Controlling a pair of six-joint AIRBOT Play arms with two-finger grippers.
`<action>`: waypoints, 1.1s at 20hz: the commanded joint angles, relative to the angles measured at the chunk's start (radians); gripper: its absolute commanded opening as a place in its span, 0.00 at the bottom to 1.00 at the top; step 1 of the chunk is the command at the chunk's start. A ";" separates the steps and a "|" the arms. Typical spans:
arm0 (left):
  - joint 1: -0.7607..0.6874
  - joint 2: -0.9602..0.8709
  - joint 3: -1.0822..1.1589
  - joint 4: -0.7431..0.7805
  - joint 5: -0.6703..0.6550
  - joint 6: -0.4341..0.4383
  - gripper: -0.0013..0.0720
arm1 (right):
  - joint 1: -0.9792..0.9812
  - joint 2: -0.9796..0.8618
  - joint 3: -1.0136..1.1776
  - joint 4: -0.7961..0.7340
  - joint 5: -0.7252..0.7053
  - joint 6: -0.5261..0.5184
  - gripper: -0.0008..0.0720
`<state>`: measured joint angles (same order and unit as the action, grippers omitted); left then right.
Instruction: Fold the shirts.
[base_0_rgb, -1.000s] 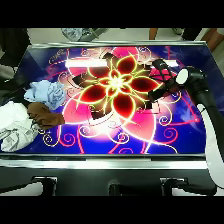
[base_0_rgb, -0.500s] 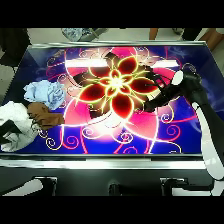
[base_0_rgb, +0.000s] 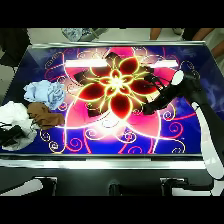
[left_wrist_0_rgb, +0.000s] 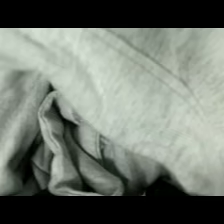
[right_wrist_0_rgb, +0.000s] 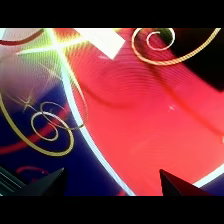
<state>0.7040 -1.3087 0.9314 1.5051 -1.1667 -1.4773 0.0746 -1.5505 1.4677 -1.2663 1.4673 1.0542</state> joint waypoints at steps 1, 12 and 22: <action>-0.006 -0.034 -0.010 -0.022 0.008 0.061 0.15 | 0.001 0.000 0.000 0.003 0.043 0.000 0.94; -0.037 0.658 0.172 -0.659 0.063 0.026 0.06 | 0.001 0.001 0.000 0.002 0.095 0.000 0.92; -0.747 0.628 0.188 -0.989 0.403 0.082 0.06 | -0.003 0.107 0.006 -0.114 0.050 -0.011 0.92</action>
<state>0.1970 -0.5991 1.1168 0.5640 -0.8417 -1.4448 0.0738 -1.4944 1.4712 -1.3022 1.5547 1.0462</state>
